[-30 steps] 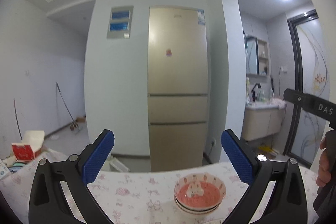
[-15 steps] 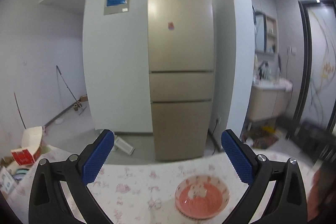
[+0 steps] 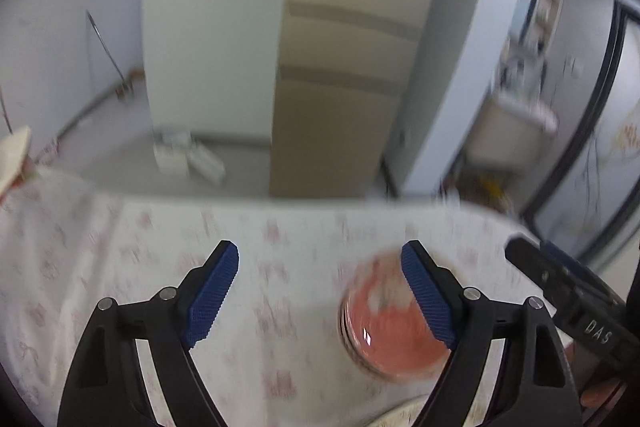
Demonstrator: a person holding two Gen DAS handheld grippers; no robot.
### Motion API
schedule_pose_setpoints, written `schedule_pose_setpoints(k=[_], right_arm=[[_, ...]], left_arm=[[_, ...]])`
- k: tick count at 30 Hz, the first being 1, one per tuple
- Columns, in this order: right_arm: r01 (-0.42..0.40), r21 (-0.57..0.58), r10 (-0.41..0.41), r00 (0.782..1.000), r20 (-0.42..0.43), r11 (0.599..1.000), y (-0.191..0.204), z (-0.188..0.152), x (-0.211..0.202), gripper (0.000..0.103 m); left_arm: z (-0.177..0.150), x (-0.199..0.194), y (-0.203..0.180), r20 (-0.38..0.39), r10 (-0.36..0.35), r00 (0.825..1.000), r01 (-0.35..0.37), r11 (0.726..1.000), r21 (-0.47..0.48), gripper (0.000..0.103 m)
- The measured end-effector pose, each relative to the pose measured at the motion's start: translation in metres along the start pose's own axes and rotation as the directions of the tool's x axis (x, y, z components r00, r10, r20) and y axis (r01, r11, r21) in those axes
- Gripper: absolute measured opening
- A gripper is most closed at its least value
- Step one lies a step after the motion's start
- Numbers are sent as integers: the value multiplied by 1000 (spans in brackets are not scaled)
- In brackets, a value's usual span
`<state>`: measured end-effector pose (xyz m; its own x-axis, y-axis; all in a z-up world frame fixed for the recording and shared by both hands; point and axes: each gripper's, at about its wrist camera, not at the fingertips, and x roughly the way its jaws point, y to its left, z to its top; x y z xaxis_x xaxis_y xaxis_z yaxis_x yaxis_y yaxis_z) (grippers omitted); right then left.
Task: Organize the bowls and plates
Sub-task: 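Close the left gripper on the rim of the pink strawberry bowl stack, then lift the bowl stack with the left gripper and carry it toward the plates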
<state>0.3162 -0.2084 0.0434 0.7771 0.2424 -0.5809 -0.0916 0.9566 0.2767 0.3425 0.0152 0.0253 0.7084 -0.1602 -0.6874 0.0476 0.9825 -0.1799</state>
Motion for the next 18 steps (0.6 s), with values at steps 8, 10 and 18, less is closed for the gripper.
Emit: schedule_pose_setpoints(k=[8,10,18], right_arm=[[-71,123,96,972,-213,990,-18,-22,47,82],[-84,172,125,961,-246,982,-25,-26,56,78],[-113,254,194,926,-324,961,-33,-40,82,70]], left_arm=[[-15,49,7,-167,-54,985,39,995,-91,86],[-21,60,15,-210,-91,973,59,986,-157,86],[-35,79,10,-245,-131,961,91,981,-169,77]])
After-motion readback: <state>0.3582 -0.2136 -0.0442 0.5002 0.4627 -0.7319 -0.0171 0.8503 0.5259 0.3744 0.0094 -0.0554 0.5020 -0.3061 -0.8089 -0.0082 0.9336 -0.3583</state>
